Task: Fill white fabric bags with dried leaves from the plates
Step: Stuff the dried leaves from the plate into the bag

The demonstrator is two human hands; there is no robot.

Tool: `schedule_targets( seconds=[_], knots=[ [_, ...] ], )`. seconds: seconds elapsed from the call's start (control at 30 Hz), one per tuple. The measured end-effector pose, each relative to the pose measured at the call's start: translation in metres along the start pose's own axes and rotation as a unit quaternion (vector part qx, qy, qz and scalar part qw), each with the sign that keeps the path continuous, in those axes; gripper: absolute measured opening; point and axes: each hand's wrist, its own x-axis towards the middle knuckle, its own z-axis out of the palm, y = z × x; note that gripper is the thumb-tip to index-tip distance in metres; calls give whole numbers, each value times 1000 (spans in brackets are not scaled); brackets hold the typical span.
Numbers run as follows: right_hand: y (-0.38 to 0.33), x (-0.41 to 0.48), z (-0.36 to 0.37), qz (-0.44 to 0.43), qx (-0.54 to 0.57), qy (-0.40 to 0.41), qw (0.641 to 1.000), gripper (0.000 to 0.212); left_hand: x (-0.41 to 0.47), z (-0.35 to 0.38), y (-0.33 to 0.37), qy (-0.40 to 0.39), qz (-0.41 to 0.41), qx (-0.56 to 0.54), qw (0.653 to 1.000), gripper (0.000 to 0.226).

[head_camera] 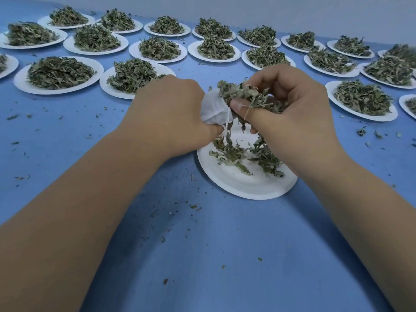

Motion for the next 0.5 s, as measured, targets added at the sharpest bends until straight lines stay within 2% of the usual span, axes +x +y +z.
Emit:
schedule_targets(
  seconds=[0.13,0.3,0.5],
  knots=[
    [3,-2,2,-14,-34,1,999,33,0,1,2,9,10,-40,999,53],
    [4,-2,3,-31,-48,7,998,27,-1,9,10,0,25,-97,995,34],
    [1,-8,8,-33,-52,-24,998,23,6,9,9,20,74,-19,997,37]
  ],
)
